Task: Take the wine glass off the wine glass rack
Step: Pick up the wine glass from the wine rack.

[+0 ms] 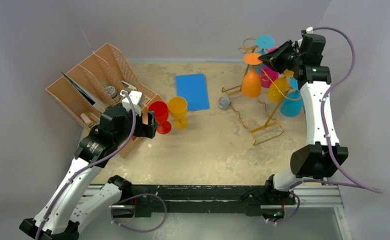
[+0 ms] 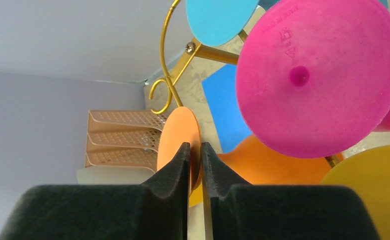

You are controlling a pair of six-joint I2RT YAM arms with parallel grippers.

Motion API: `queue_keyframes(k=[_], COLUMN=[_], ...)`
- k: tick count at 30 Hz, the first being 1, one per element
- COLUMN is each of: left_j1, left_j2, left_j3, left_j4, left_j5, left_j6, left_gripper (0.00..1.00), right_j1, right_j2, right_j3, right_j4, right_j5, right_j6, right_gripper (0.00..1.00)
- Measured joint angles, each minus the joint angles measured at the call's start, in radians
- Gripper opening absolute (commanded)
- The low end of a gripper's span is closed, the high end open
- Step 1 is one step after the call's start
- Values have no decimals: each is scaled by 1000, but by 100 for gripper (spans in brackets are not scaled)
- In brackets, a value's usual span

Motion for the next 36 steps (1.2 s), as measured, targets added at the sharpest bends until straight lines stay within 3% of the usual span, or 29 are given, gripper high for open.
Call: queue_keyframes(k=[6, 36], left_j1=[0, 5], left_j2=[0, 0], left_j3=[0, 0], left_j4=[-1, -1], left_j5=[2, 4], left_j6=[0, 0], left_gripper=[88, 88], right_j1=[-1, -18], right_j2=[-21, -47], right_j3=[0, -87], right_j4=[23, 174], right_j5=[-2, -177], right_j6=[20, 206], right_gripper=[0, 0])
